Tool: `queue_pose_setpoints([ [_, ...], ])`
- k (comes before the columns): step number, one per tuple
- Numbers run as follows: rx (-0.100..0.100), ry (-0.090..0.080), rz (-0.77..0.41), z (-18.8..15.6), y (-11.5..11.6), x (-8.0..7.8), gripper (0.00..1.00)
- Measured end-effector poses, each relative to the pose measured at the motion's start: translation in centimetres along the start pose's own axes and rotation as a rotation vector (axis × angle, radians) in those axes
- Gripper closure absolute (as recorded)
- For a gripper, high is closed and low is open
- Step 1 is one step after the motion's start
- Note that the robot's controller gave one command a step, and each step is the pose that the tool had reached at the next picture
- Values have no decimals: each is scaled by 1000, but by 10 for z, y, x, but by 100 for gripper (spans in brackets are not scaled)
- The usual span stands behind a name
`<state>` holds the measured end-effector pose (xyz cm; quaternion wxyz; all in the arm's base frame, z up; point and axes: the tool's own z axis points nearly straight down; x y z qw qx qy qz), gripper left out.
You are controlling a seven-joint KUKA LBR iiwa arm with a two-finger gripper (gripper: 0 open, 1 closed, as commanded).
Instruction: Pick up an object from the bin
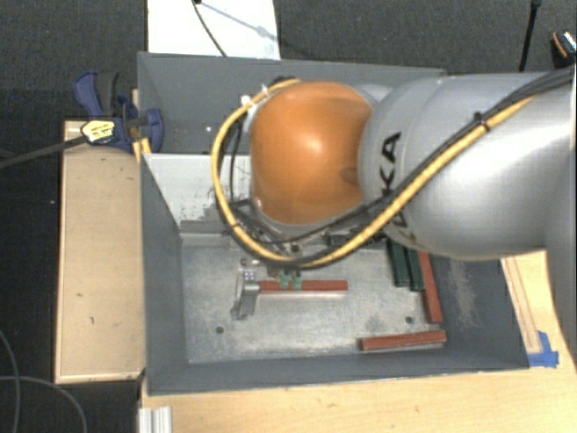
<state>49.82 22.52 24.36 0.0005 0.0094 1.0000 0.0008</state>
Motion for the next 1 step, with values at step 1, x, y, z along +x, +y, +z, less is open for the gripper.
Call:
queue_pose_setpoints([
  [1,3,6,-65,137,-59,-27,0],
])
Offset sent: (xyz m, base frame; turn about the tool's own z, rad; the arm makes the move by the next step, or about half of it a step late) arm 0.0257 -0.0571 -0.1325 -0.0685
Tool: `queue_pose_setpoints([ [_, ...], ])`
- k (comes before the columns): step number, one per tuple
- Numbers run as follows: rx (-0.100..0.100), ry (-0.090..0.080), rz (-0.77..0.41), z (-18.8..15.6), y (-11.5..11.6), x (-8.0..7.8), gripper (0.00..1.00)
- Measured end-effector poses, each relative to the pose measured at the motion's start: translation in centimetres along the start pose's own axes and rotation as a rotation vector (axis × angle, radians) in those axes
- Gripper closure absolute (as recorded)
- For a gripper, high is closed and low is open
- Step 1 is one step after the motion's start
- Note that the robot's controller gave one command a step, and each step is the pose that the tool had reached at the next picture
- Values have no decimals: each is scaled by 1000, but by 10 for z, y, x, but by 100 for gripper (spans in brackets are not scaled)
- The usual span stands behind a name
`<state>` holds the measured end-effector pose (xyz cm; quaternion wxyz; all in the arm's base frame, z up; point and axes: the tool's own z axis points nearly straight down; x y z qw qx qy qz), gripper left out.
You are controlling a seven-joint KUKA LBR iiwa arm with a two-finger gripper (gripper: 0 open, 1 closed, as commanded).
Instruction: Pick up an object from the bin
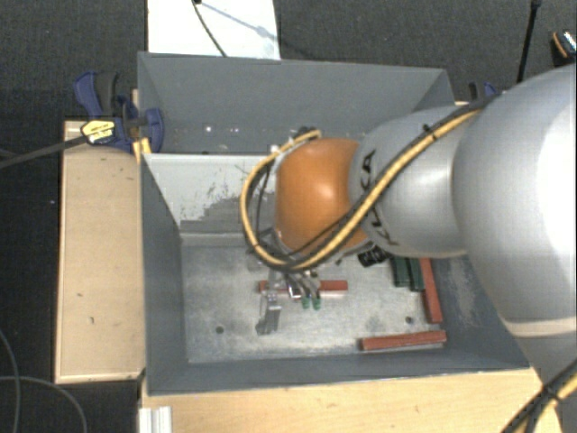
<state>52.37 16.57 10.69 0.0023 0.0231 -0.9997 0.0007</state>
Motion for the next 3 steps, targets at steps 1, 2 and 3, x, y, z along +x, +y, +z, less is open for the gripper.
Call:
queue_pose_setpoints([
  [1,3,-4,-2,31,-79,-26,0],
  [2,-2,-5,-5,30,-73,-25,100],
  [3,-3,-15,33,-148,-85,-7,100],
])
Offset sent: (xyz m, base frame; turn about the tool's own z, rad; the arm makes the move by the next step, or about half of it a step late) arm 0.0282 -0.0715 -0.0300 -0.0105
